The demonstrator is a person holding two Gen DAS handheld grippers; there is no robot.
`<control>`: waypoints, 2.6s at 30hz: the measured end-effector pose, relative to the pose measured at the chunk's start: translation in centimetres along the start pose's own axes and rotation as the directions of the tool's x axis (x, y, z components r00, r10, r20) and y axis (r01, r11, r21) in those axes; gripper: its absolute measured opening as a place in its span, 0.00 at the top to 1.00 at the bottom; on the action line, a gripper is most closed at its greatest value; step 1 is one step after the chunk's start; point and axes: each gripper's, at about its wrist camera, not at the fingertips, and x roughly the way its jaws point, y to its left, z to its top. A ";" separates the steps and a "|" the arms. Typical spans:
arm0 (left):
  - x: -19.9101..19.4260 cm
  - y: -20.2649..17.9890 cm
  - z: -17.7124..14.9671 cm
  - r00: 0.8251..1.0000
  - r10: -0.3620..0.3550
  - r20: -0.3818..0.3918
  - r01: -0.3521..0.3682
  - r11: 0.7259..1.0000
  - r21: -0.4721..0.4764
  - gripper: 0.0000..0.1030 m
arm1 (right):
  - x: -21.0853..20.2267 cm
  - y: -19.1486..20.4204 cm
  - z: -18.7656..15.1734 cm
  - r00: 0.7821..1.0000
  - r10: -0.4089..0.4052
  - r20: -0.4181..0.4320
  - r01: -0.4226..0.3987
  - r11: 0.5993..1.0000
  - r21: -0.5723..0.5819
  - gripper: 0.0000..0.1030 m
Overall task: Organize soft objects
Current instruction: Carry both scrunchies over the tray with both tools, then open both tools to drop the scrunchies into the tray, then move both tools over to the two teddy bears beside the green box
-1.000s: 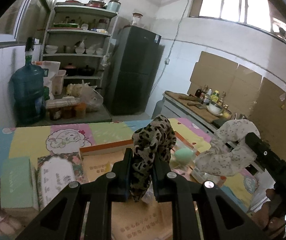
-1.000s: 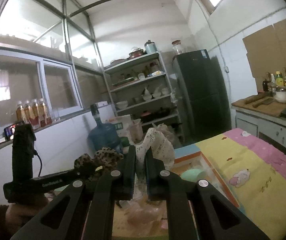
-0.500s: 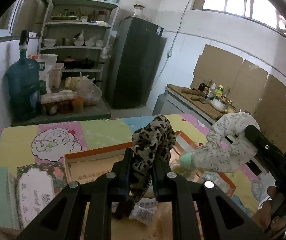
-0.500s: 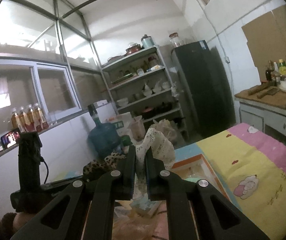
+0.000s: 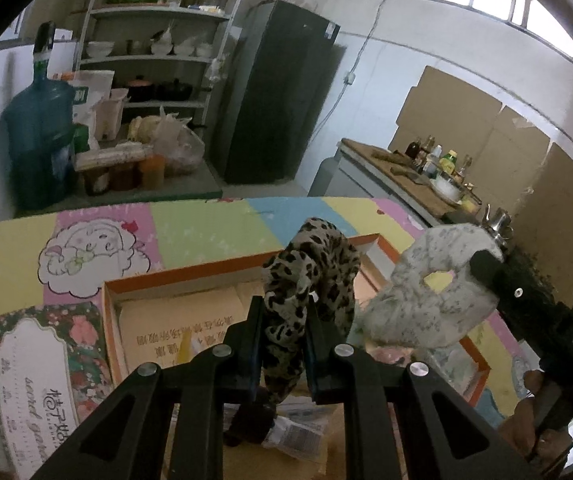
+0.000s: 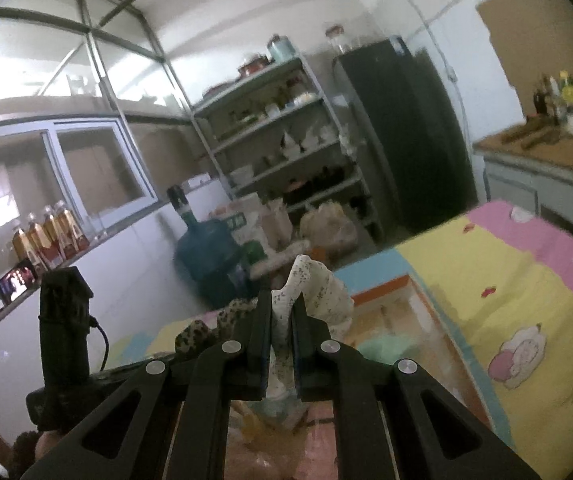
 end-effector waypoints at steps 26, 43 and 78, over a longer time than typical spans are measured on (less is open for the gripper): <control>-1.8 1.2 -1.3 0.999 0.050 0.013 -0.049 0.997 -0.057 0.30 | 0.0 -1.6 -2.7 0.975 -0.190 -0.116 0.194 0.981 0.025 0.36; -8.6 0.7 -2.7 0.971 0.172 0.164 -0.175 0.985 0.002 0.30 | -4.0 2.8 -3.0 0.965 -0.263 0.005 0.263 0.962 -0.069 0.34; -21.4 8.1 -8.3 0.899 0.342 0.275 -0.318 0.939 -0.127 0.30 | -4.1 18.6 -6.9 0.998 -0.050 -0.025 0.043 0.970 -0.239 0.34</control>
